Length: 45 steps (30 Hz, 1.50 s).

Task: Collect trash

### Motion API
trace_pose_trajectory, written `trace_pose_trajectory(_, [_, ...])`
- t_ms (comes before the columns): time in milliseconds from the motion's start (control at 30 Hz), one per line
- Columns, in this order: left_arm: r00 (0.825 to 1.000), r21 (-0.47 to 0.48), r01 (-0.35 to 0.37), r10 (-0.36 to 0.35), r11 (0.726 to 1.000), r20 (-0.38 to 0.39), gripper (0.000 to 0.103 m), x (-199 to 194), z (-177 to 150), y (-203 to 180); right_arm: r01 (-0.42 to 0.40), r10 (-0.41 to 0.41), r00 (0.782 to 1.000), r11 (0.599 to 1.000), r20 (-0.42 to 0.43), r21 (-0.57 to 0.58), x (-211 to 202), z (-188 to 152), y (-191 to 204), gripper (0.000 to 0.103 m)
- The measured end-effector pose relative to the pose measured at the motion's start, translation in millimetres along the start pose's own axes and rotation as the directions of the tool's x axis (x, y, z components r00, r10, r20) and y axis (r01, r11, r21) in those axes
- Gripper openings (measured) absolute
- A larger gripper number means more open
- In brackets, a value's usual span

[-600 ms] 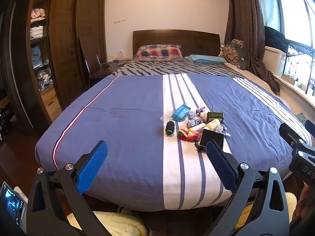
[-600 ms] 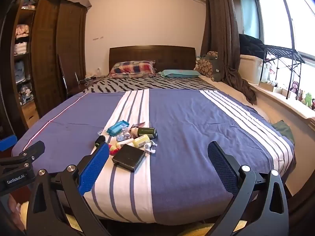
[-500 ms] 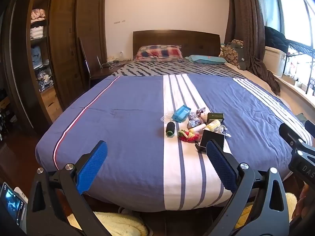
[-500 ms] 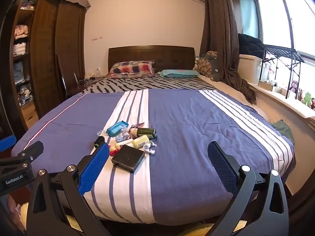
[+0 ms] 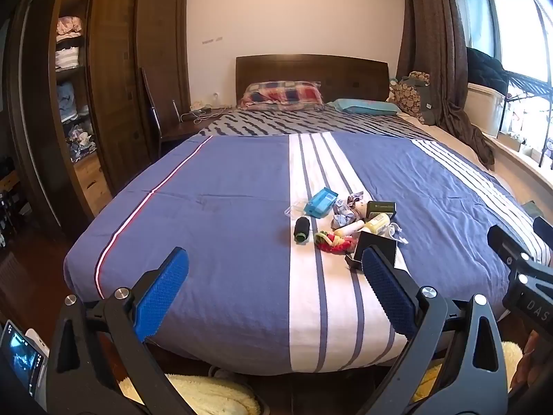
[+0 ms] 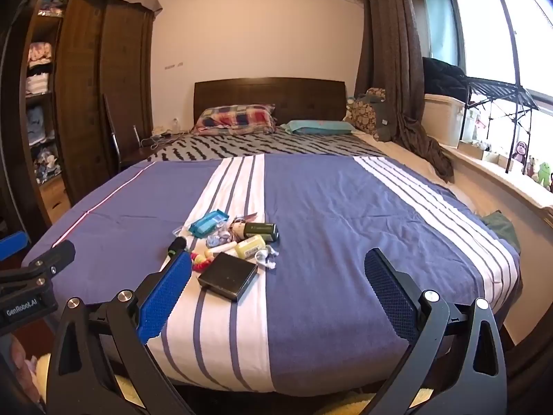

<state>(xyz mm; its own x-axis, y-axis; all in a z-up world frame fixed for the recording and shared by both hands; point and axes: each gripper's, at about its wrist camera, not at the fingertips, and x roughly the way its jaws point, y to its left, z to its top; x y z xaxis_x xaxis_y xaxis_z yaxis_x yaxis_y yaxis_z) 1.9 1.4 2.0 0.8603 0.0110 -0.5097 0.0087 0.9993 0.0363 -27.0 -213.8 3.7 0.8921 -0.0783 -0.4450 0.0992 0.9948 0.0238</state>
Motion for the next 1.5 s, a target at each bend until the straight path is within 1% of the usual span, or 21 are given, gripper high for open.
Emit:
trace_pose_trajectory(100, [1.000, 0.002, 0.004, -0.004, 1.000, 0.003, 0.095, 0.4, -0.4, -0.9, -0.018, 0.018, 1.000, 1.000, -0.003, 0.002, 1.3, -1.7, 0.9, 0.100])
trace_pose_trajectory(433, [1.000, -0.003, 0.000, 0.000, 1.000, 0.021, 0.095, -6.2, -0.8, 0.7, -0.016, 0.016, 1.000, 1.000, 0.004, 0.015, 0.5, -4.6, 1.5, 0.100])
trace_pose_trajectory(1500, [1.000, -0.017, 0.000, 0.000, 1.000, 0.014, 0.095, -1.9, -6.4, 1.6, -0.020, 0.020, 1.000, 0.999, -0.001, 0.034, 2.0, -8.7, -1.8, 0.100])
